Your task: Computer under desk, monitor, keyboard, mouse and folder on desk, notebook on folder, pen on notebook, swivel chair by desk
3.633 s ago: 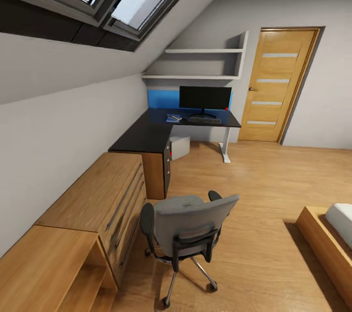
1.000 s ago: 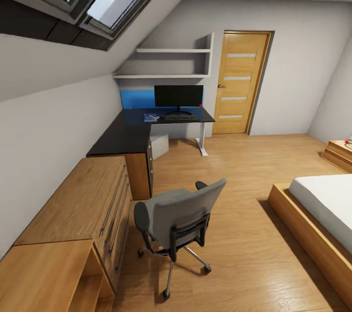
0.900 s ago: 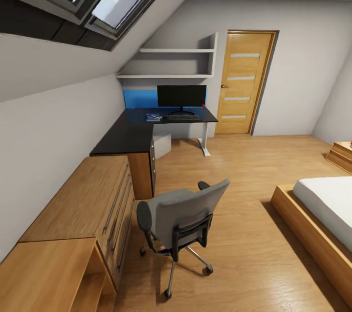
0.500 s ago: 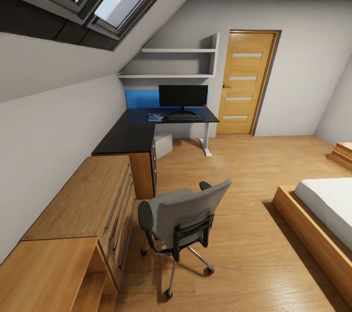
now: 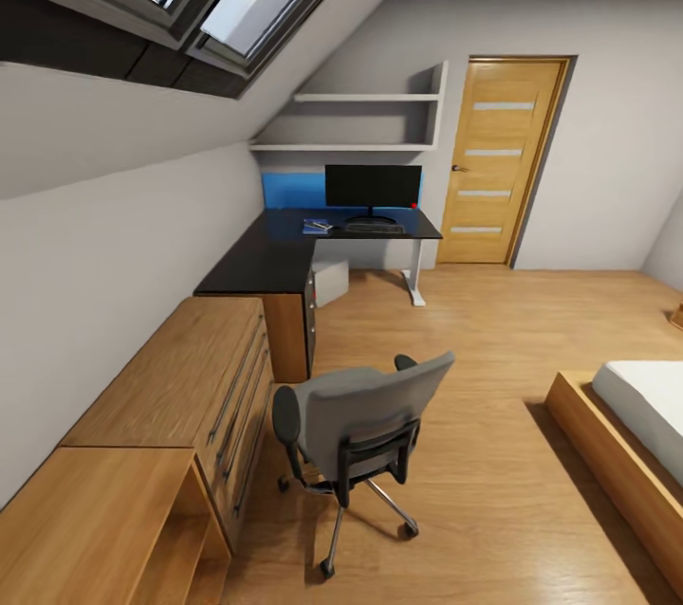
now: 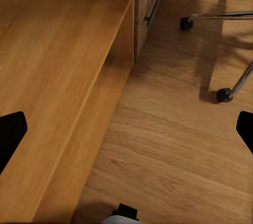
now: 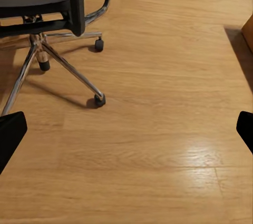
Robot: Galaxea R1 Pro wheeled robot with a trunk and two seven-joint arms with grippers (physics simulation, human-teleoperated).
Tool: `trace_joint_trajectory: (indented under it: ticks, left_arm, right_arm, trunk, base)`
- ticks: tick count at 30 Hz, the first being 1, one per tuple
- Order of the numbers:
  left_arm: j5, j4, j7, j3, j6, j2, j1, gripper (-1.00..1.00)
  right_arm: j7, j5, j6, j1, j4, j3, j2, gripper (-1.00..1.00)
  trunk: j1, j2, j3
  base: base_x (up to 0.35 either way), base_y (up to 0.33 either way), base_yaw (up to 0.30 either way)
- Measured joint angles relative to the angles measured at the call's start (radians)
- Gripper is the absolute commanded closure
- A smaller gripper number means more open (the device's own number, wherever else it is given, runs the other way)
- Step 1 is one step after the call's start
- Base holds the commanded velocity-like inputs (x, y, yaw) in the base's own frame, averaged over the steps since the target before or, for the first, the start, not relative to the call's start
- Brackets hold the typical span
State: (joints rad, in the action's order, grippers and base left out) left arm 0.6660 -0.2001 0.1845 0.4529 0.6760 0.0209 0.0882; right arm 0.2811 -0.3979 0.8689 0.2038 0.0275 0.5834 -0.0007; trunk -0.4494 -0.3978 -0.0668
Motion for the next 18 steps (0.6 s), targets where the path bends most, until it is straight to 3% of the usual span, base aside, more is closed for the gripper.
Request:
trace_joint_trajectory:
  ticks: [7, 16, 18]
  left_arm:
    - [-0.004, -0.002, 0.001, 0.002, 0.001, -0.02, 0.0, -1.0]
    - [-0.003, -0.001, 0.006, 0.005, -0.002, -0.04, 0.0, -1.0]
    - [-0.002, -0.001, 0.009, 0.005, -0.048, -0.041, 0.0, -1.0]
  right_arm:
    - [0.0, 0.001, 0.004, 0.0, -0.003, -0.002, -0.006, -1.0]
    - [0.0, 0.0, 0.003, 0.0, -0.004, -0.003, -0.007, -1.0]
    - [0.0, 0.0, 0.003, 0.0, -0.002, -0.004, -0.007, -1.0]
  trunk:
    - [0.0, 0.0, 0.0]
    - [-0.035, -0.063, -0.029]
    - [-0.042, -0.077, -0.035]
  base:
    - [0.0, -0.014, 0.016]
    - [0.0, -0.001, 0.001]
    - [0.0, 0.0, 0.0]
